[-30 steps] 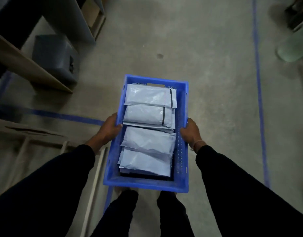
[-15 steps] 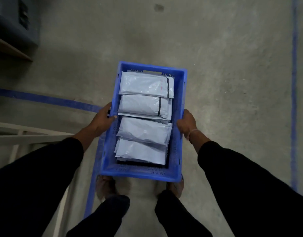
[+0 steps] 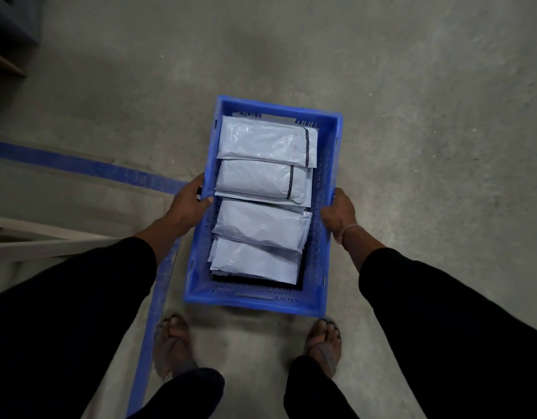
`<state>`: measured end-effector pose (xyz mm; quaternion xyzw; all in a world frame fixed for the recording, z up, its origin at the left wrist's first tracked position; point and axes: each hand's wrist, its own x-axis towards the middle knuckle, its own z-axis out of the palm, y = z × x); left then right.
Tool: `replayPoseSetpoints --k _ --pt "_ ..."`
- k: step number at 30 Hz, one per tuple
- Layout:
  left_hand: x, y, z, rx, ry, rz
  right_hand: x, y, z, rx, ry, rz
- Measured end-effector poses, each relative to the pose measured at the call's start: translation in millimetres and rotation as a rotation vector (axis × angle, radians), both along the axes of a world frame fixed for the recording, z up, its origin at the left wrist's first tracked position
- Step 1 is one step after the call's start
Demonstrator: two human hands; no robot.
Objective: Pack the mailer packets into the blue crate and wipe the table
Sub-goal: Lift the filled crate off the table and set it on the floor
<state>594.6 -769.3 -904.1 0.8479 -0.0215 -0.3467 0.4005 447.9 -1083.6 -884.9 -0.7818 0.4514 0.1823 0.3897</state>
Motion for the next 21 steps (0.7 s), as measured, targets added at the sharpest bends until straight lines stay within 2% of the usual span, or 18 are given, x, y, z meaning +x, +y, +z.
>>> replayPoseSetpoints --k 6,11,17,21 --pt "1 -2 0 0.027 0.016 0.006 0 4 -2 0.020 0.007 -0.049" --pt "-1 -6 38 0.063 0.063 -0.019 0 9 37 0.098 0.056 -0.013" --pt "-27 -20 147 0.051 0.102 -0.053 5 26 146 0.183 0.057 0.087" --pt "-53 -28 258 0.032 0.089 -0.057 8 38 255 0.210 -0.031 0.136"
